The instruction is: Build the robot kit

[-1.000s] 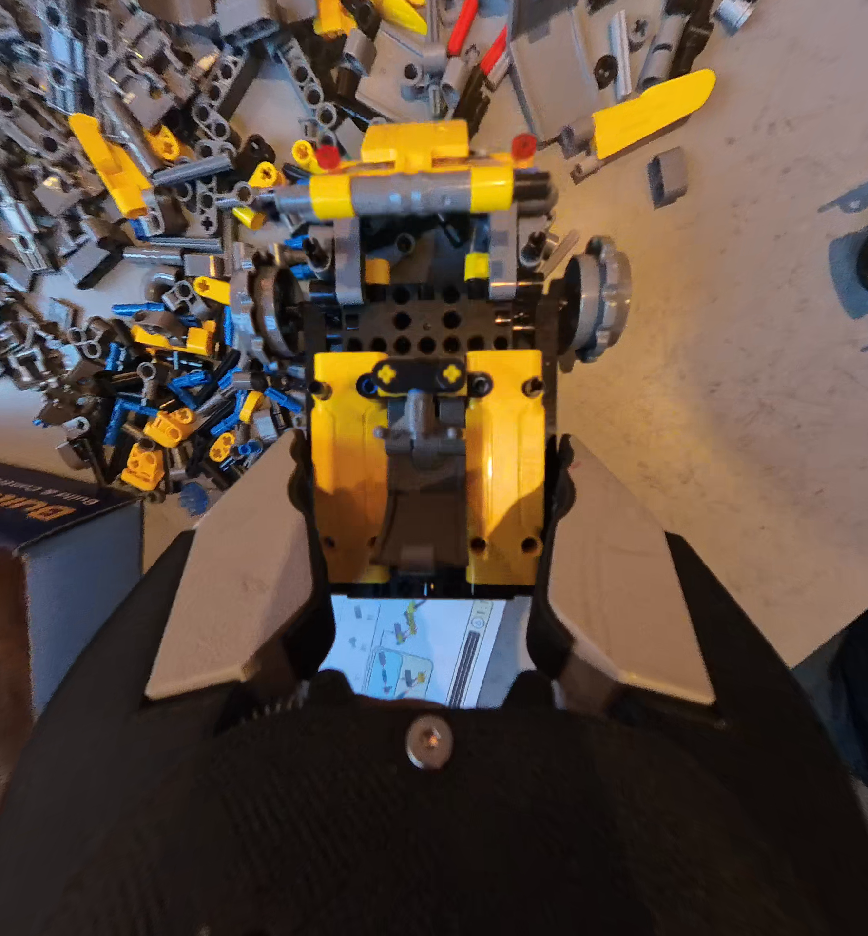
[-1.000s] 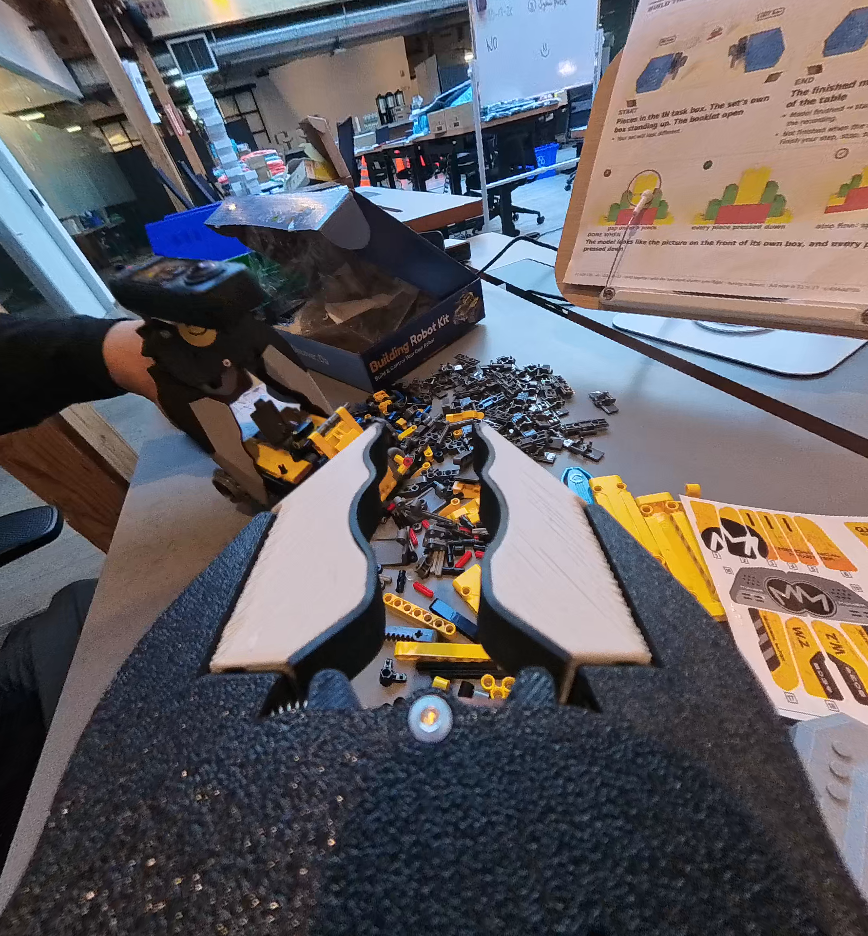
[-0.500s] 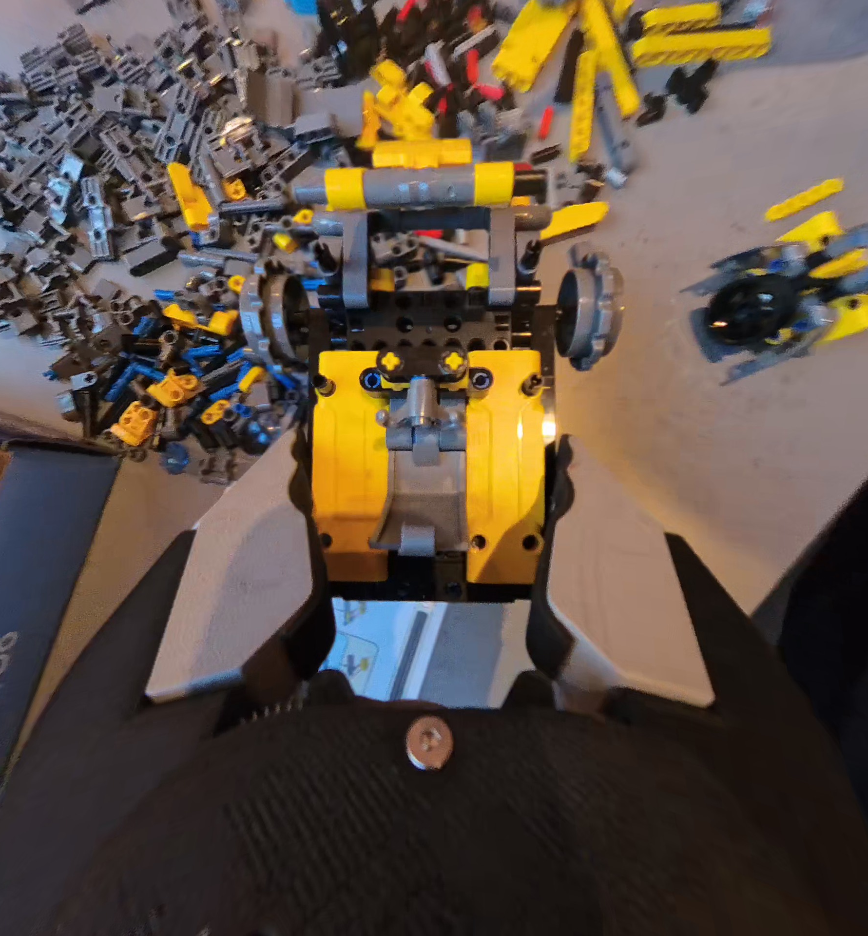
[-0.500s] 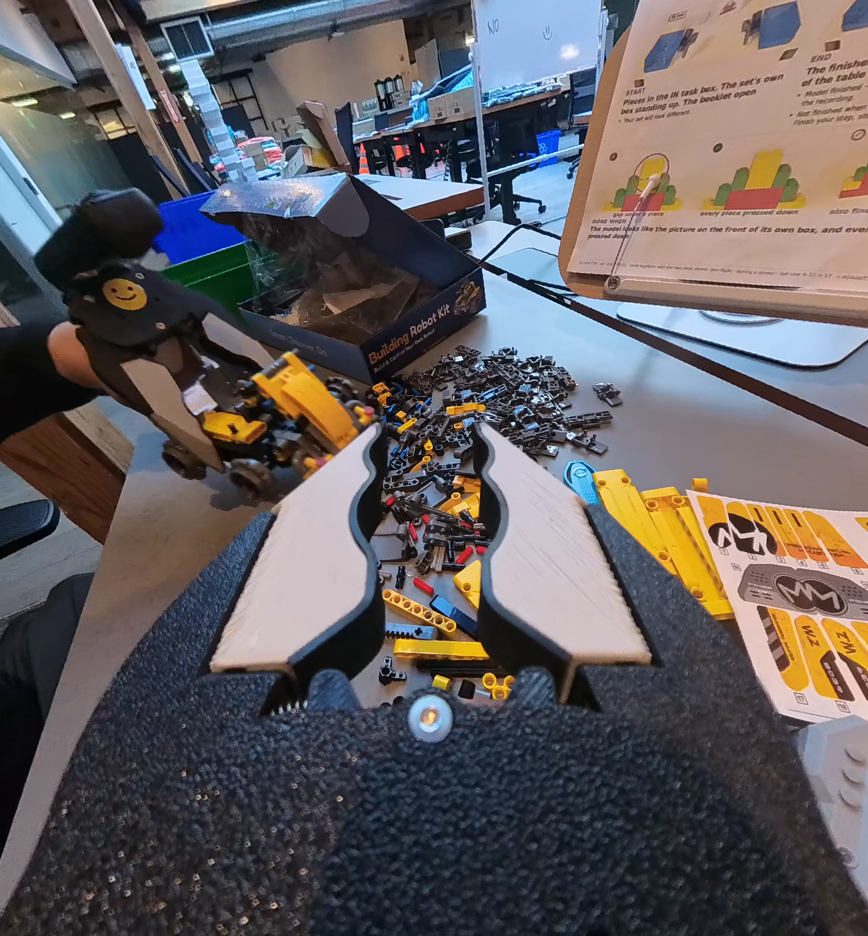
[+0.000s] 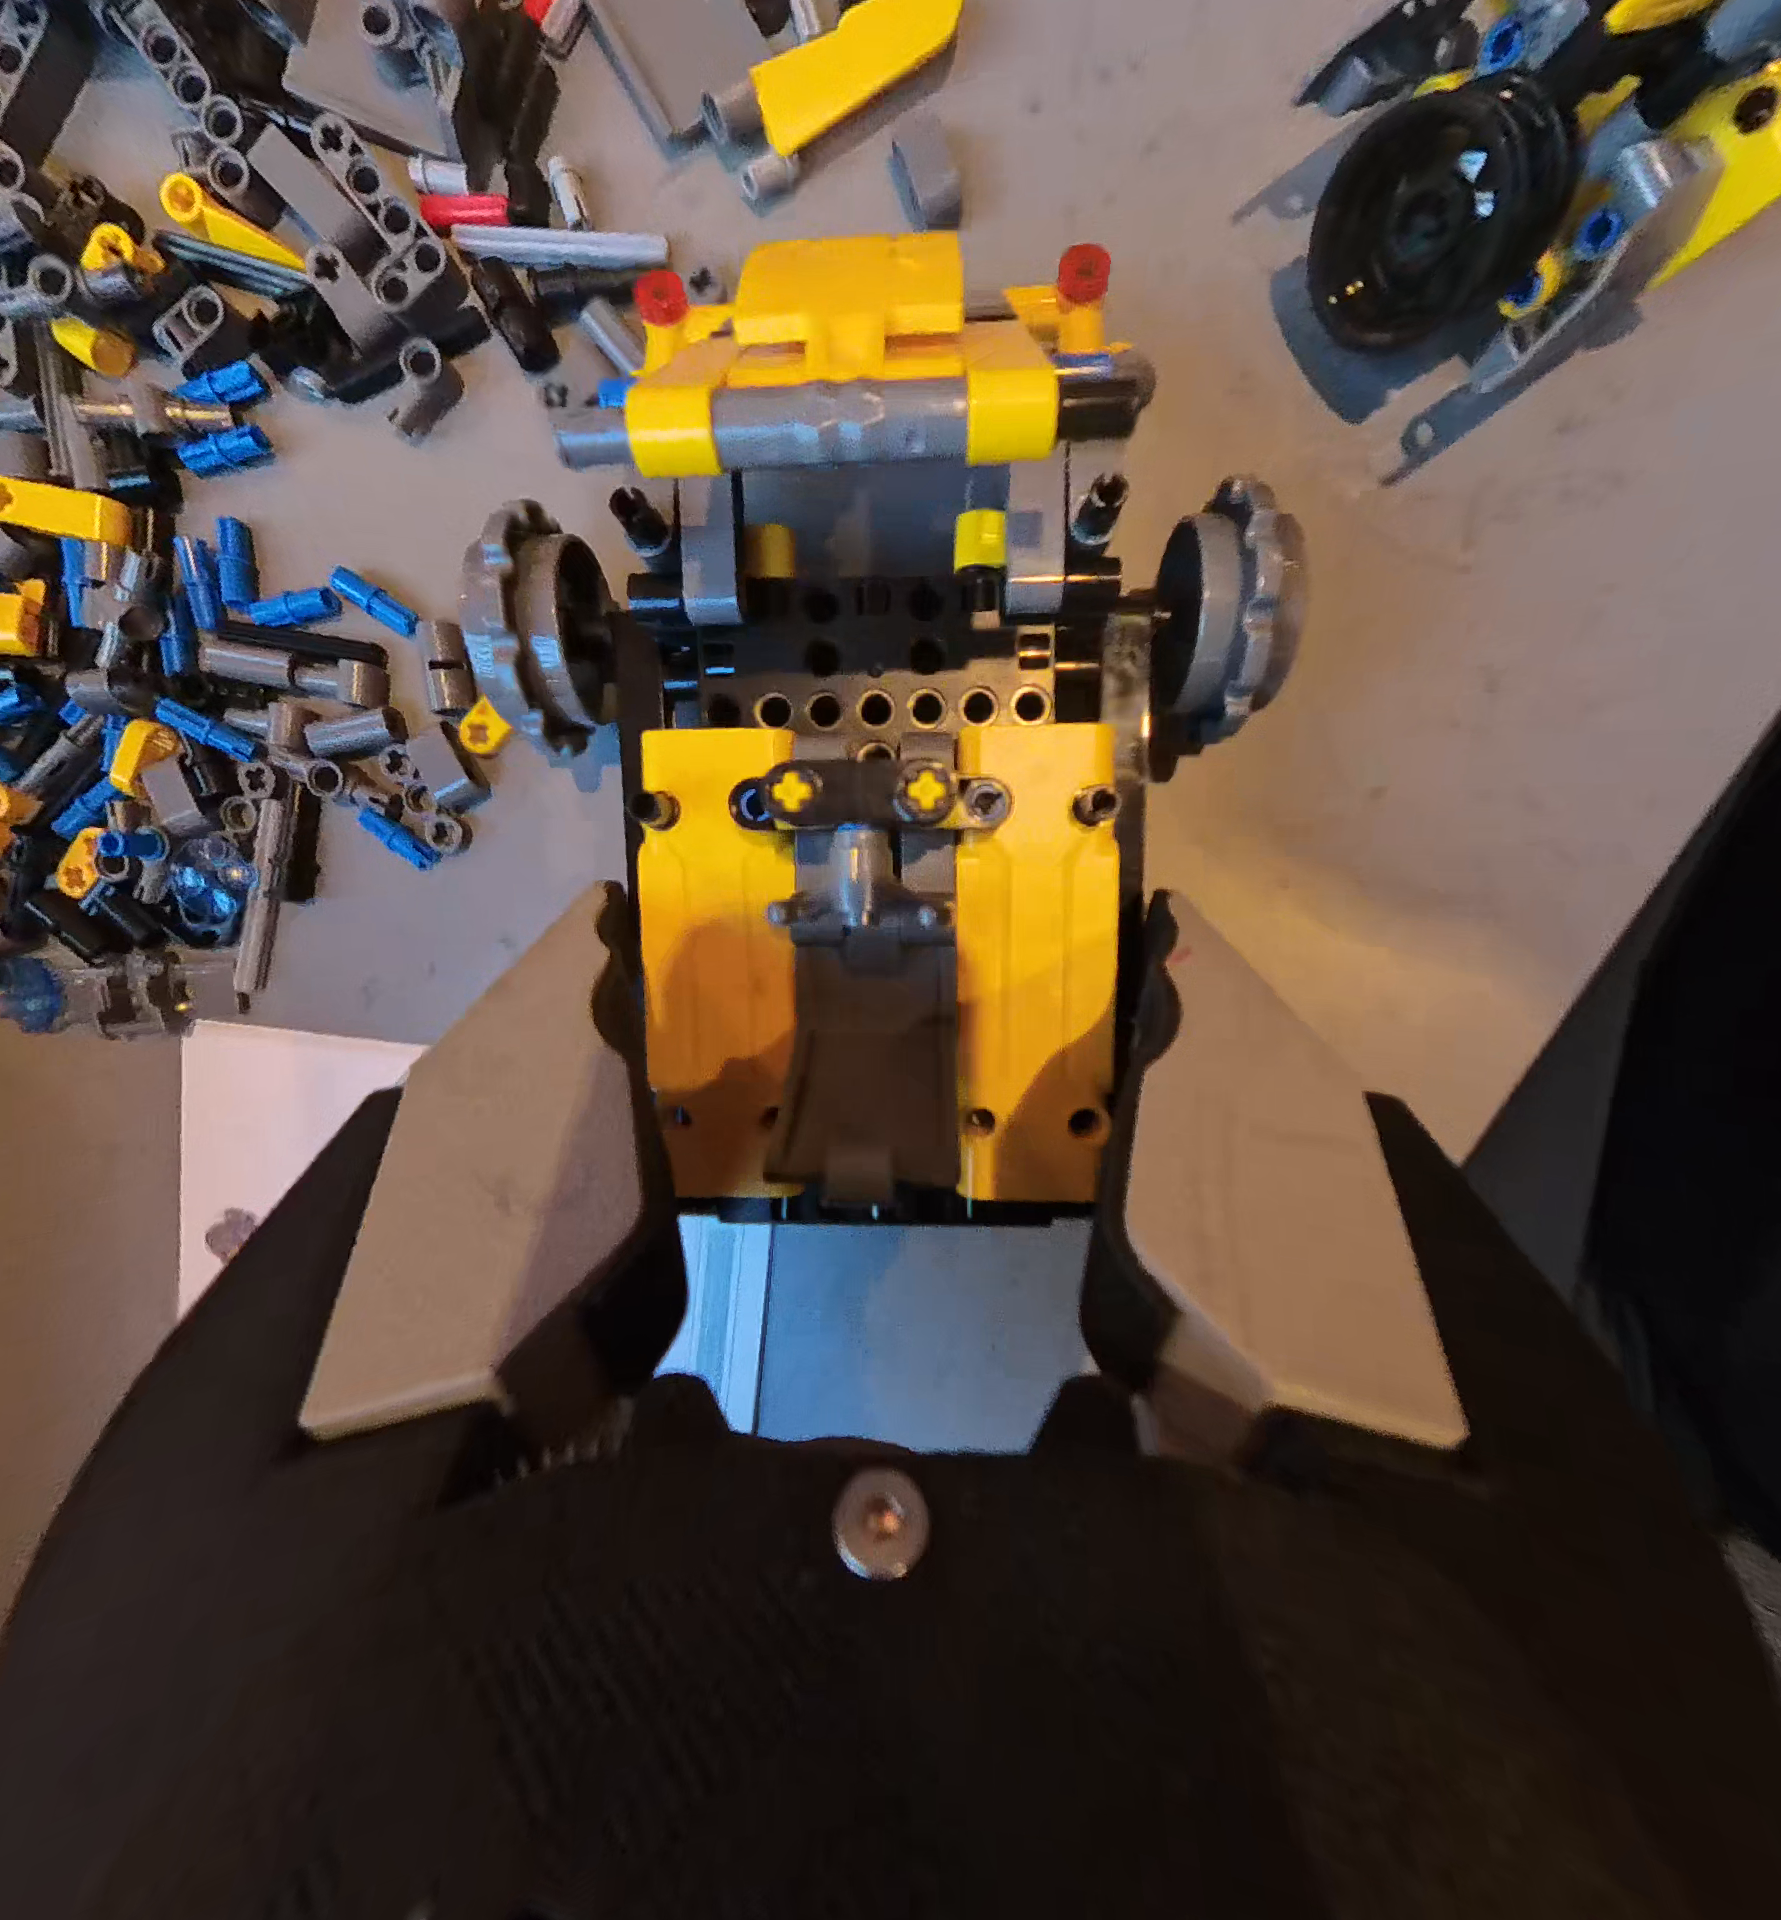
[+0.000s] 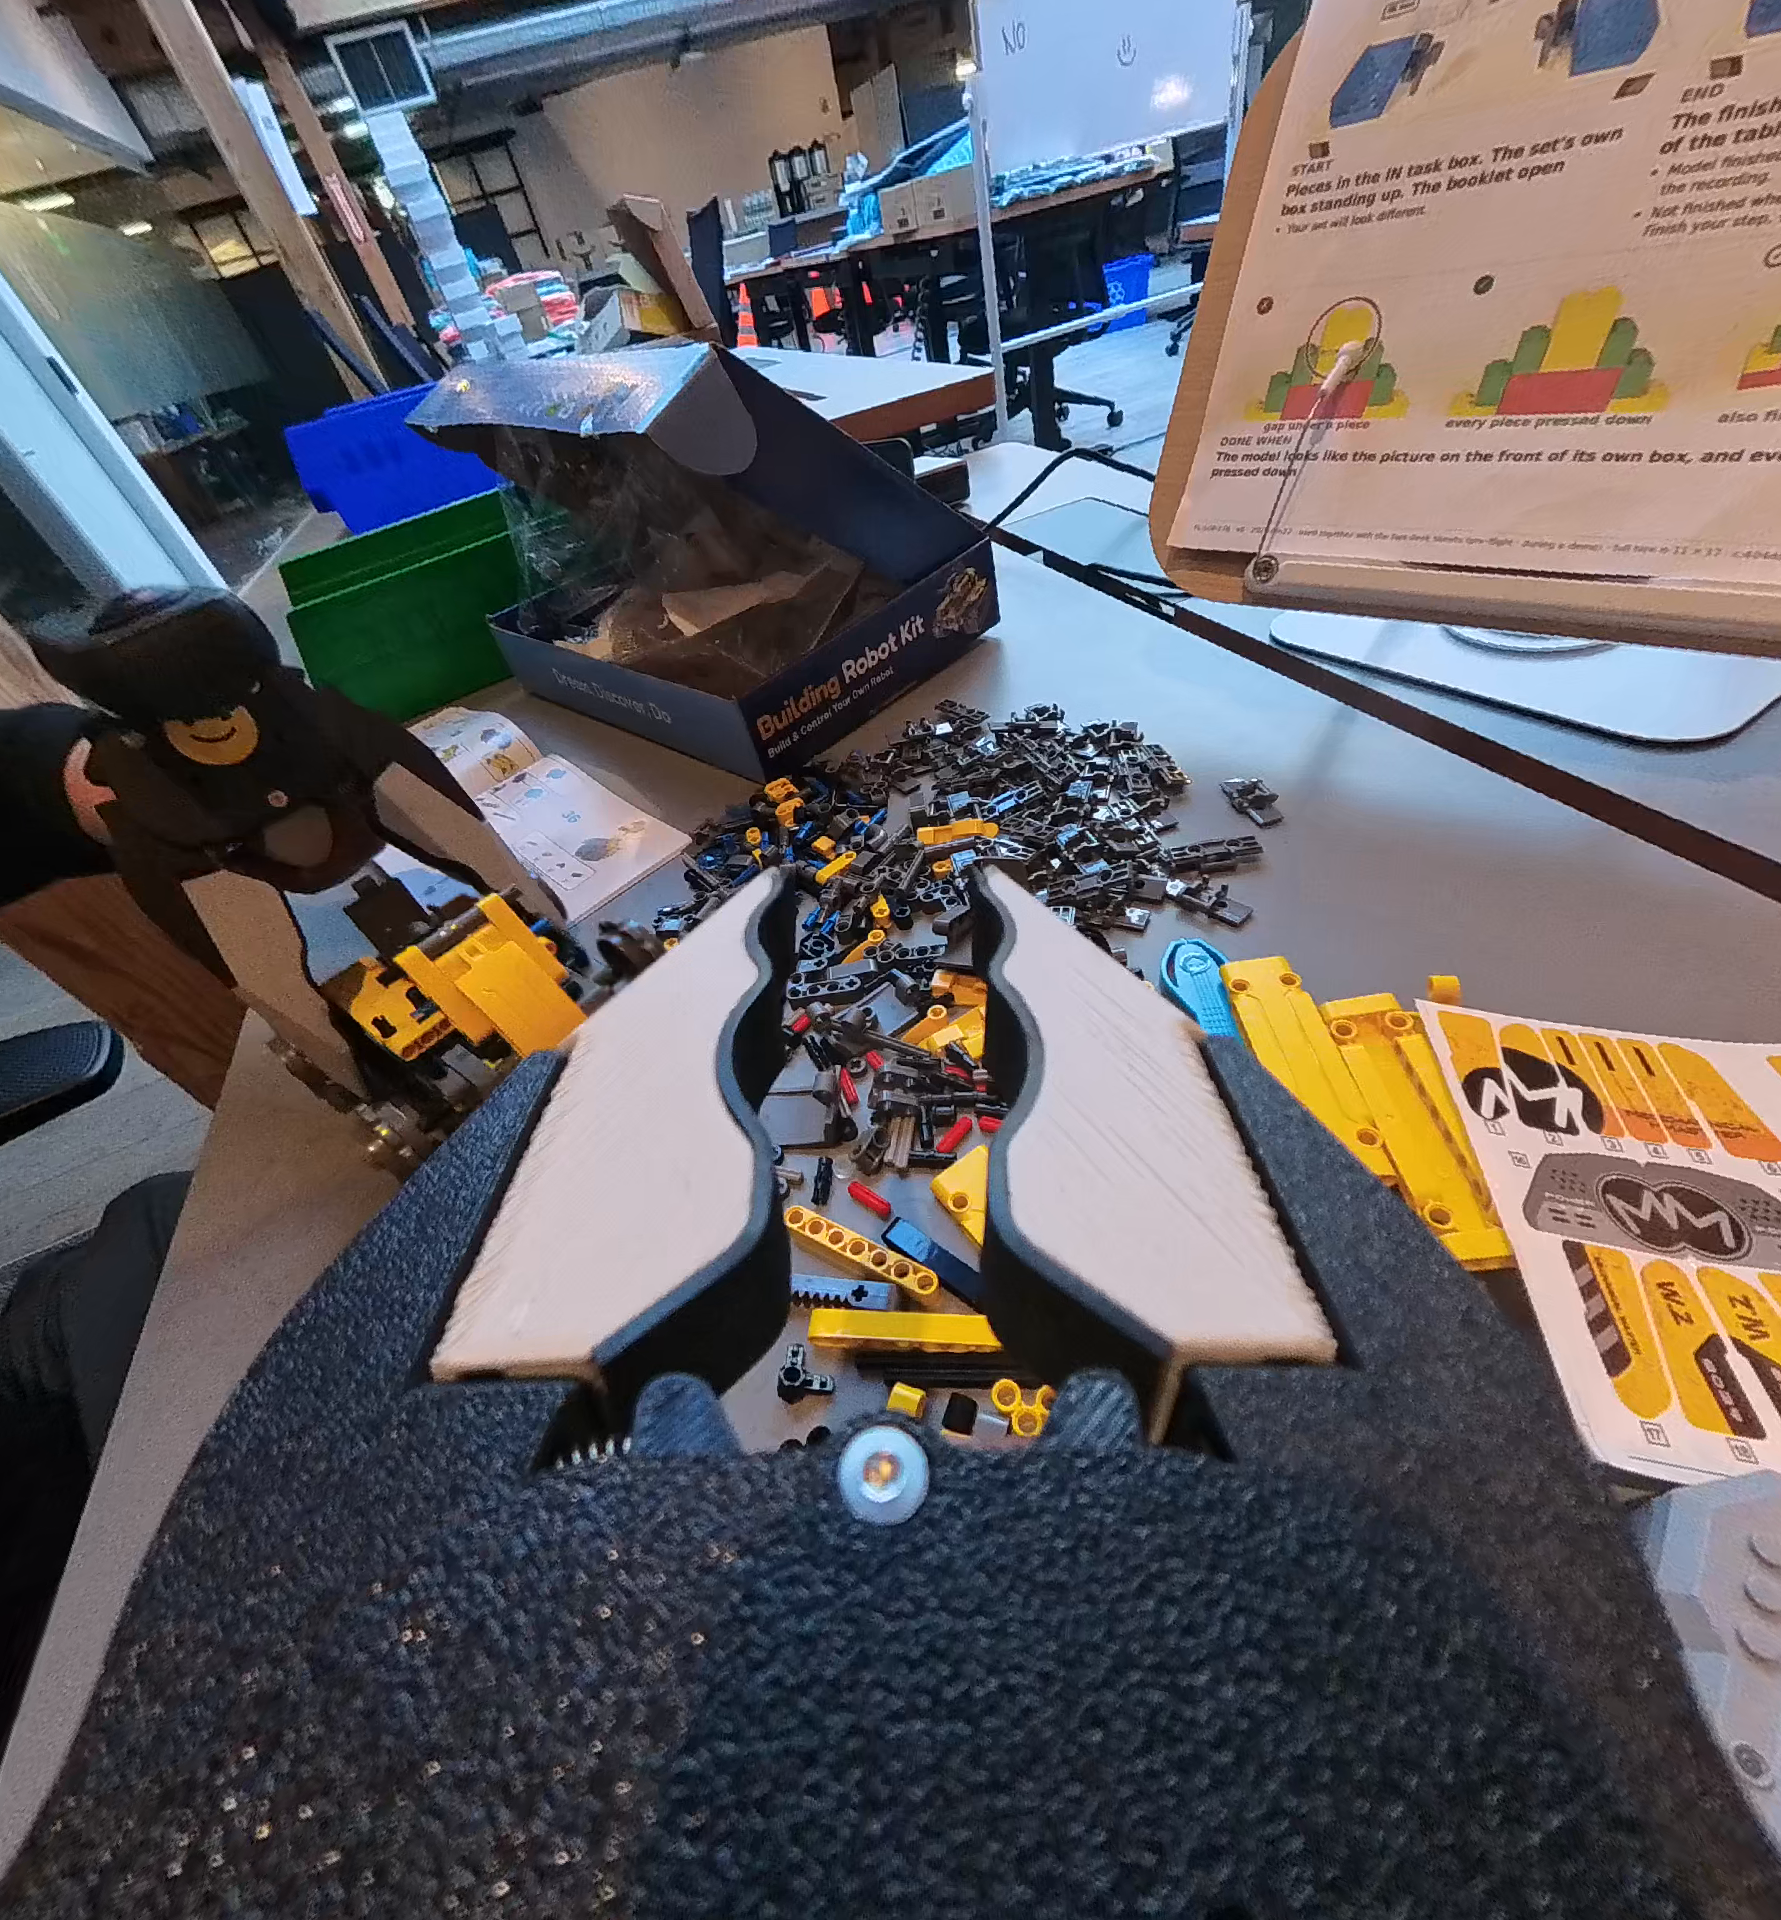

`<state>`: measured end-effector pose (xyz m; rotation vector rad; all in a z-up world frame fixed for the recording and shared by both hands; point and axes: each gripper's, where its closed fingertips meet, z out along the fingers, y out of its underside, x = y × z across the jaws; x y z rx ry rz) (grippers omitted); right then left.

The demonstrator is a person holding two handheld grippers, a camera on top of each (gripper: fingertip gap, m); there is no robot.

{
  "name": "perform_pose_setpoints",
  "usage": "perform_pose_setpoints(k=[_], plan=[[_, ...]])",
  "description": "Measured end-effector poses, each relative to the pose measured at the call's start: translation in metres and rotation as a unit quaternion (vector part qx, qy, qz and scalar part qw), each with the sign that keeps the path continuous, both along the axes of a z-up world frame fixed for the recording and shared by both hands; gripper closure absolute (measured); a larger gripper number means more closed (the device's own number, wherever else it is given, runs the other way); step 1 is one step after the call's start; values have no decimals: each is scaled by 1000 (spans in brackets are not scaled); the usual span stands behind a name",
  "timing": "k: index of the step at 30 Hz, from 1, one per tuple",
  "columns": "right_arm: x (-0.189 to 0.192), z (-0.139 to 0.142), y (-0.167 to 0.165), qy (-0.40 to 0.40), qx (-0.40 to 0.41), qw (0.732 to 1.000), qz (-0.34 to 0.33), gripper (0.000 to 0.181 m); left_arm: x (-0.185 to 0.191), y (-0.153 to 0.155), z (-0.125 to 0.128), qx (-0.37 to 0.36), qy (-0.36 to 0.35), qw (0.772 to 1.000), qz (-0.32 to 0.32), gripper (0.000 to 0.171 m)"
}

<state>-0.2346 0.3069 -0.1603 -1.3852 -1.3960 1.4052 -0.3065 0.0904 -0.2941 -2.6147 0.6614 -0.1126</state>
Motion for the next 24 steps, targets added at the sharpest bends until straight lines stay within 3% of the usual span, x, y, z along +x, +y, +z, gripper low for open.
perform_pose_setpoints(k=[11, 16, 24], plan=[[0, 0, 0, -1, -1, 1000, 1, 148, 12, 37, -2, 11, 8, 1000, -15, 77], [1, 0, 0, 0, 1, 1000, 1, 148, 5, 50, 6, 51, 0, 998, 19, 78], [-1, -3, -3, -6, 2, 1000, 5, 148, 9, 38, -1, 50, -15, 999, -5, 77]])
